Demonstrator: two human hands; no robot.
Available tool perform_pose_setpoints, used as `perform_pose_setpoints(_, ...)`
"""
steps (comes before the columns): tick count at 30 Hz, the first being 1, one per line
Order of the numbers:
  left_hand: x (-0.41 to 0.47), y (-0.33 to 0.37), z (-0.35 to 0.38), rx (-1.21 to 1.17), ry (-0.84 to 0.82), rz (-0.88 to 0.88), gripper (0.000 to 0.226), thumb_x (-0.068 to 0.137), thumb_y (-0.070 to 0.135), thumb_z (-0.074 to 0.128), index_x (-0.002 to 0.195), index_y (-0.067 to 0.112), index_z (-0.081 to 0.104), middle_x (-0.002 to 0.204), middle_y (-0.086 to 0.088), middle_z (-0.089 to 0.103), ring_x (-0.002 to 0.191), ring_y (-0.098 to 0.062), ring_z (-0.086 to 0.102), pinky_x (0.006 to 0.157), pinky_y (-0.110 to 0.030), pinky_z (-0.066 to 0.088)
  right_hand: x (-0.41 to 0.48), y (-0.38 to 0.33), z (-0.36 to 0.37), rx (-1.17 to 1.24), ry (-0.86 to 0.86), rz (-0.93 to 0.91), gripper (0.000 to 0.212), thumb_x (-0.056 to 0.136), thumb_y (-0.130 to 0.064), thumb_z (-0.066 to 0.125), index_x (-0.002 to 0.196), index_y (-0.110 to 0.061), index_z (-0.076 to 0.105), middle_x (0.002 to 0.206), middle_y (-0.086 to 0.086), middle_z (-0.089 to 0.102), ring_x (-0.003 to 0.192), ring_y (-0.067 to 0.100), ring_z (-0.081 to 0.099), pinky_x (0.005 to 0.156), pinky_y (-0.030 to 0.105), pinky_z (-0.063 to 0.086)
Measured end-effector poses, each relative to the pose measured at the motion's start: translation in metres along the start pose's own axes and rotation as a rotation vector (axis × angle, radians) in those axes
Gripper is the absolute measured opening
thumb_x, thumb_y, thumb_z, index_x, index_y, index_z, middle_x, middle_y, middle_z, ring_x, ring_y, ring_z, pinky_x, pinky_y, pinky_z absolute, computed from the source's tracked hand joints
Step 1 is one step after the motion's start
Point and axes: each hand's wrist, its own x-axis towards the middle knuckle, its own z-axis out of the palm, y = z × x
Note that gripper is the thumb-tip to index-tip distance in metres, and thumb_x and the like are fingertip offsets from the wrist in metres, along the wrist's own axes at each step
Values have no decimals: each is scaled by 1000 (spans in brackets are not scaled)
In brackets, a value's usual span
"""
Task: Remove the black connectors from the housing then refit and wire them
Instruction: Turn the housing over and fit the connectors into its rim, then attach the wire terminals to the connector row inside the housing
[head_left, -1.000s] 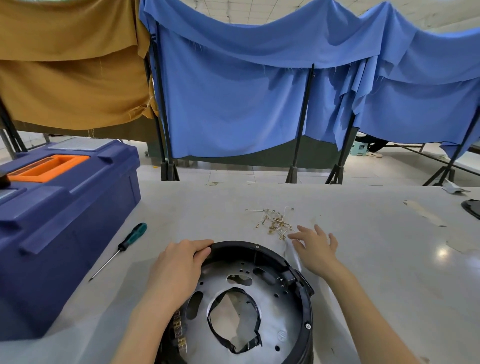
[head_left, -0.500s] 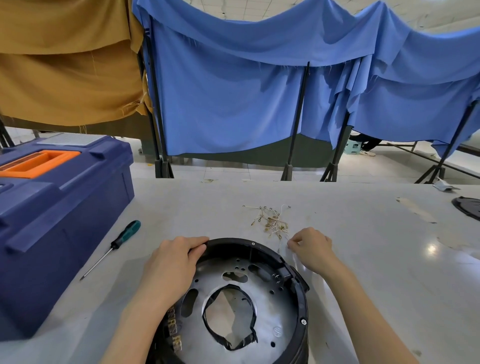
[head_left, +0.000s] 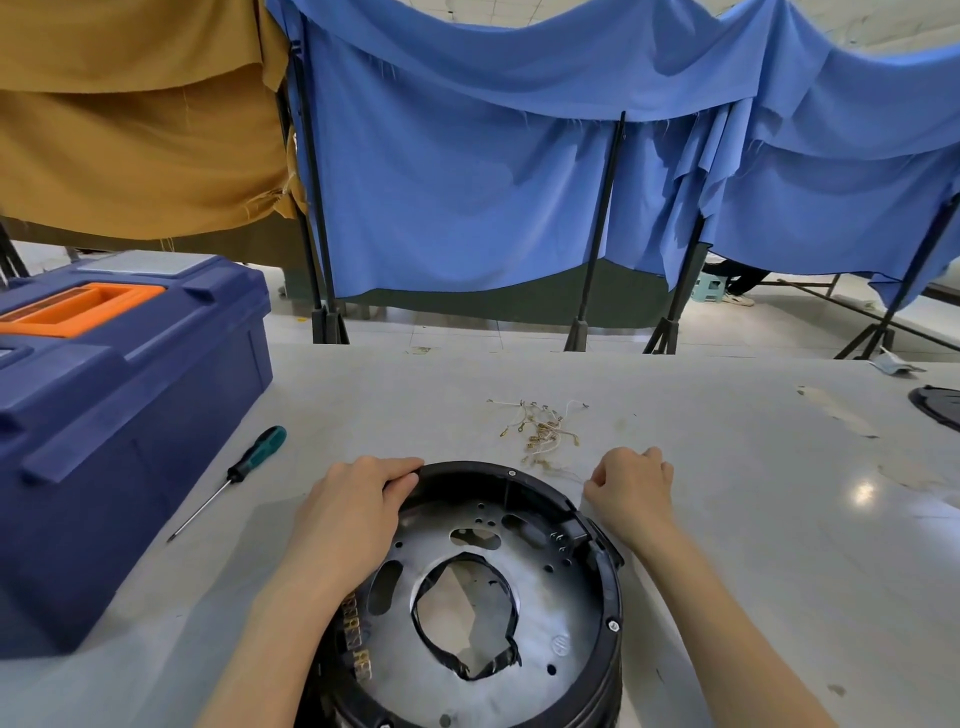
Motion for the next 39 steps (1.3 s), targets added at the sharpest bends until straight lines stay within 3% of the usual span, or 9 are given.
perform_pose_setpoints(9, 0, 0, -1, -42, -18, -17, 30, 98, 35, 48, 125, 38, 61, 124, 7, 65, 113, -19, 58, 92, -34, 49, -4, -2, -14, -156, -194, -51, 19, 85, -3, 42, 72, -15, 37, 93, 8, 56, 87, 27, 33, 75, 34, 25)
perform_pose_setpoints(13, 0, -1, -3, -96, -30, -40, 27, 97, 32, 52, 121, 35, 64, 120, 9, 67, 114, -17, 59, 96, -36, 48, -1, 3, -30, -87, -234, -32, 28, 86, -1, 42, 66, -17, 29, 80, 6, 47, 85, 28, 35, 74, 34, 26)
perform_pose_setpoints(15, 0, 0, -4, -146, -32, -59, 26, 96, 30, 54, 118, 35, 66, 115, 10, 69, 112, -15, 60, 97, -37, 48, 2, 5, -44, 19, -224, -13, 29, 87, -2, 43, 63, -13, 34, 67, 6, 43, 77, 31, 39, 70, 34, 31)
perform_pose_setpoints(18, -1, 3, -7, -213, -28, -82, 25, 95, 29, 56, 117, 34, 67, 107, 10, 71, 107, -12, 62, 95, -34, 49, 3, 8, -71, 236, -180, -16, 27, 92, -4, 49, 72, 7, 62, 74, 15, 68, 69, 34, 61, 67, 39, 49)
perform_pose_setpoints(21, -2, 11, -8, -354, 2, -63, 25, 92, 29, 62, 116, 29, 68, 101, 11, 71, 102, -7, 64, 94, -31, 49, -7, 3, -98, 482, -95, -86, 24, 92, -7, 57, 71, -3, 67, 68, 10, 72, 70, 30, 66, 63, 38, 52)
perform_pose_setpoints(25, -7, 32, -18, -624, 20, -9, 27, 79, 32, 75, 105, 30, 71, 87, 14, 74, 86, 1, 67, 79, -13, 50, -25, -20, -124, 719, -124, -233, 14, 89, -8, 65, 75, -8, 66, 60, 0, 71, 53, -1, 60, 49, 7, 41)
perform_pose_setpoints(29, -14, 54, -23, -899, -173, -6, 43, 63, 44, 76, 100, 22, 73, 86, 3, 76, 80, -10, 72, 70, -14, 54, -40, -41, -131, 715, -163, -334, 10, 88, -10, 67, 80, -7, 67, 64, 2, 72, 58, 5, 63, 54, 14, 48)
perform_pose_setpoints(32, -14, 62, -21, -980, -182, -55, 34, 77, 43, 66, 87, 11, 75, 83, -4, 76, 69, -13, 70, 53, -14, 43, -45, -48, -130, 689, -179, -363, 9, 88, -11, 67, 80, -8, 66, 64, 2, 71, 65, 14, 67, 63, 24, 52)
perform_pose_setpoints(39, -13, 60, -24, -1119, -170, -192, 24, 92, 21, 60, 83, 2, 70, 76, -15, 73, 58, -15, 63, 44, -17, 41, -44, -49, -125, 656, -270, -420, 7, 82, -10, 73, 79, -10, 67, 66, 2, 72, 65, 13, 67, 64, 14, 51)
